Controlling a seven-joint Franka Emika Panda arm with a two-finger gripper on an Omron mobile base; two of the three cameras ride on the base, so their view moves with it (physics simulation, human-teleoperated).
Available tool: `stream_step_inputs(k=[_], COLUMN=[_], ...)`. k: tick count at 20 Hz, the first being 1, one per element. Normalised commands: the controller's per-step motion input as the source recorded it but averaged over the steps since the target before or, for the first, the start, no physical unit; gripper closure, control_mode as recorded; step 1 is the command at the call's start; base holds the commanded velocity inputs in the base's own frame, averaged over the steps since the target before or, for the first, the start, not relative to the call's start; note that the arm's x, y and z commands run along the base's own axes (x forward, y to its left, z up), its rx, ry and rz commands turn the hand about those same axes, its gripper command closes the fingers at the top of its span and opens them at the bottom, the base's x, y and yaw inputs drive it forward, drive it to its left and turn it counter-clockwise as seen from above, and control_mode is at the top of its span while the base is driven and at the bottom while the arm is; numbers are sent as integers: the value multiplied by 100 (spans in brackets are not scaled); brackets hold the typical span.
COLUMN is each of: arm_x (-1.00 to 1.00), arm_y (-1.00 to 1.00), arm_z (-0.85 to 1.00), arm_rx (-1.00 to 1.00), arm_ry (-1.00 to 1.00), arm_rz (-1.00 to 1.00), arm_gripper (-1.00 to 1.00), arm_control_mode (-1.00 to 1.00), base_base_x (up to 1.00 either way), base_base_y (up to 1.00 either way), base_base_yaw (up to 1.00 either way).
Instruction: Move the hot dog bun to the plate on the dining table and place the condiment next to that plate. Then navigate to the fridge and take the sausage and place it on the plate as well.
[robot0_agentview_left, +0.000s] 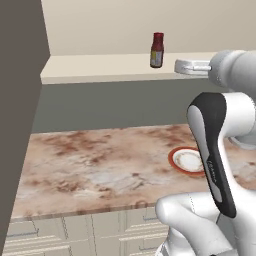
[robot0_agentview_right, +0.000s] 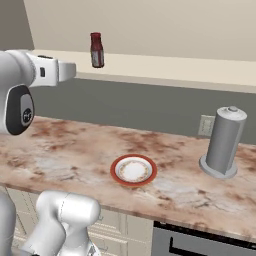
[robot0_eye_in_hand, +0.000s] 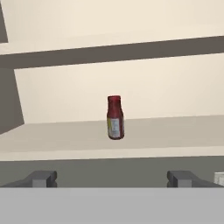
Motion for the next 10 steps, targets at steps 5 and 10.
stream_step_inputs(k=[5,10], arm_x=[15,49], arm_y=[9,12], arm_z=[0,0], arm_rx=[3,0], arm_ry=[4,3], arm_rz=[0,-1], arm_gripper=[-100,-100], arm_control_mode=[-100,-100], base_base_x=[0,0], base_base_y=[0,0], base_base_yaw=[0,0])
